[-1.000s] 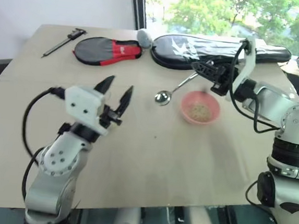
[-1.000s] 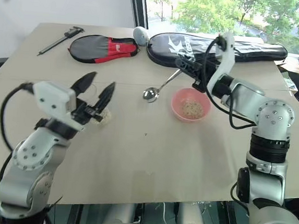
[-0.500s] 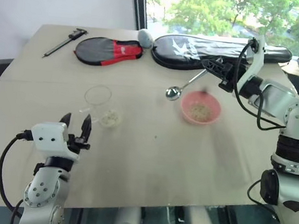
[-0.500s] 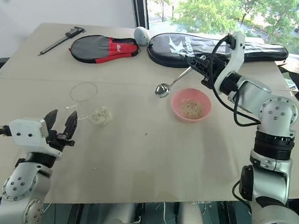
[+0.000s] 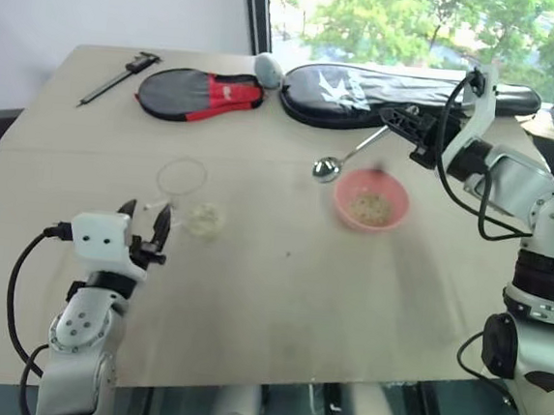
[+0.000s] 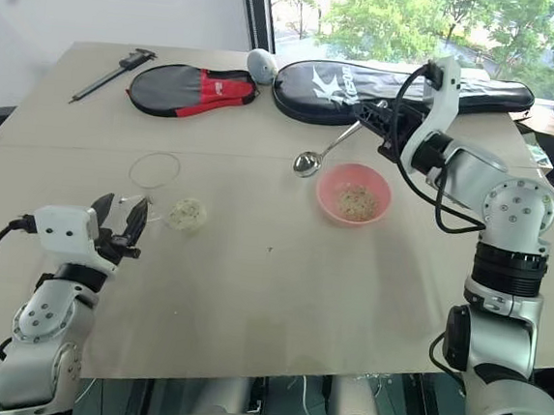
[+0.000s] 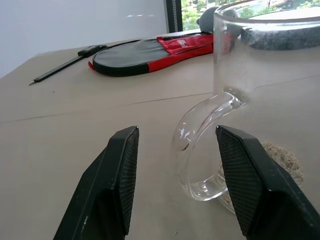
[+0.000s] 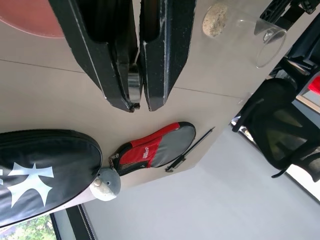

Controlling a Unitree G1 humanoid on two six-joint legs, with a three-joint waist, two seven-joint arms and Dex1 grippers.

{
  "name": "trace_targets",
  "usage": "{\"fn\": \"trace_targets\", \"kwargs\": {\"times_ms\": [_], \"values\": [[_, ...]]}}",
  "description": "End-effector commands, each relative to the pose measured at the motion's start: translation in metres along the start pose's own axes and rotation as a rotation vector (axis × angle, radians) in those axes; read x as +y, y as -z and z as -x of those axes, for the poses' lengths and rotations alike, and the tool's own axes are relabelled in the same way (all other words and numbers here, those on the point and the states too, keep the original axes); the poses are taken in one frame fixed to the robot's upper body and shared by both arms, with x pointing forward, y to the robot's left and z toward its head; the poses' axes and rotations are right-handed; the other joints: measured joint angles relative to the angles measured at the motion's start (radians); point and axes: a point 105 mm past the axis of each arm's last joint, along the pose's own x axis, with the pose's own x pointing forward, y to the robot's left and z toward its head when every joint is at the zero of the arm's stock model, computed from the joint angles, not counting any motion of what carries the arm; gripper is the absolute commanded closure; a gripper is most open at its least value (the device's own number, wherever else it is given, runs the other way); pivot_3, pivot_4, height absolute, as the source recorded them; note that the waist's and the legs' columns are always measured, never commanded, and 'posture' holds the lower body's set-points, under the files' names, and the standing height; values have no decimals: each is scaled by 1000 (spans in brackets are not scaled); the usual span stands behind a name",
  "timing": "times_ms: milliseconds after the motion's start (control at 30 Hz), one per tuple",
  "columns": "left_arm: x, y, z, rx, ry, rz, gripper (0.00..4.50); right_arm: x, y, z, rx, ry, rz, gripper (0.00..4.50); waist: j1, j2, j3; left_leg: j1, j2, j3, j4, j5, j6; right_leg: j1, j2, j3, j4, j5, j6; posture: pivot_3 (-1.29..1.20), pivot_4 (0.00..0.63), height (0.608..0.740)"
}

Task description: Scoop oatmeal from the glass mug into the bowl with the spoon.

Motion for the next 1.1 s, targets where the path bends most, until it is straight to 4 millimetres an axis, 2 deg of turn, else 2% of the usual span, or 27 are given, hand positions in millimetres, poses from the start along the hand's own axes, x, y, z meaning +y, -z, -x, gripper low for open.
{"fn": "trace_targets", "kwargs": {"times_ms": [33, 100, 133, 300, 433, 633, 800, 933, 1100], "values": [[7, -9, -1, -45, -25, -11, 3645, 13, -17, 5, -72, -45, 38, 4500, 0, 0, 0, 0, 0, 0, 0, 0, 0, 0, 0, 0, 0, 0, 0, 0, 150, 740], [7, -7, -2, -40, -28, -4, 4356, 13, -17, 5, -73, -45, 40, 4500, 0, 0, 0, 0, 0, 0, 0, 0, 0, 0, 0, 0, 0, 0, 0, 0, 150, 740], [7, -7, -2, -38, -29, -3, 4458, 13, -18, 5, -74, -45, 41, 4500, -1, 0, 0, 0, 0, 0, 0, 0, 0, 0, 0, 0, 0, 0, 0, 0, 150, 740], [1, -5, -9, -36, 0, 1, 4458, 16, -19, 3, -74, -59, 50, 4500, 1, 0, 0, 0, 0, 0, 0, 0, 0, 0, 0, 0, 0, 0, 0, 0, 150, 740], [-12, -12, -19, -63, 68, -37, 4458, 29, -23, -2, -79, -107, 62, 4500, 1, 0, 0, 0, 0, 0, 0, 0, 0, 0, 0, 0, 0, 0, 0, 0, 150, 740], [-39, -27, -45, -145, 220, -132, 4458, 72, -33, -15, -88, -281, 59, 4500, 1, 0, 0, 0, 0, 0, 0, 0, 0, 0, 0, -1, 0, 0, 0, 0, 150, 740], [-65, -41, -71, -232, 369, -208, 4458, 94, -22, -23, -37, -374, 74, 4500, 2, 1, 0, -1, 0, -1, 0, 0, 0, 0, 0, -3, 0, 0, 0, 0, 150, 740], [-77, -48, -85, -275, 422, -209, 4458, 98, -7, -28, 18, -394, 116, 4500, 2, 1, 0, -4, 0, -1, 0, 0, 0, -2, 0, -3, -1, 0, 0, 0, 150, 740], [-98, -55, -95, -329, 520, -206, 4458, 68, 23, -33, 127, -261, 330, 4500, 3, 1, 0, -8, 0, -4, 1, 0, 0, -4, -1, -6, -2, 0, 0, 0, 150, 740]]}}
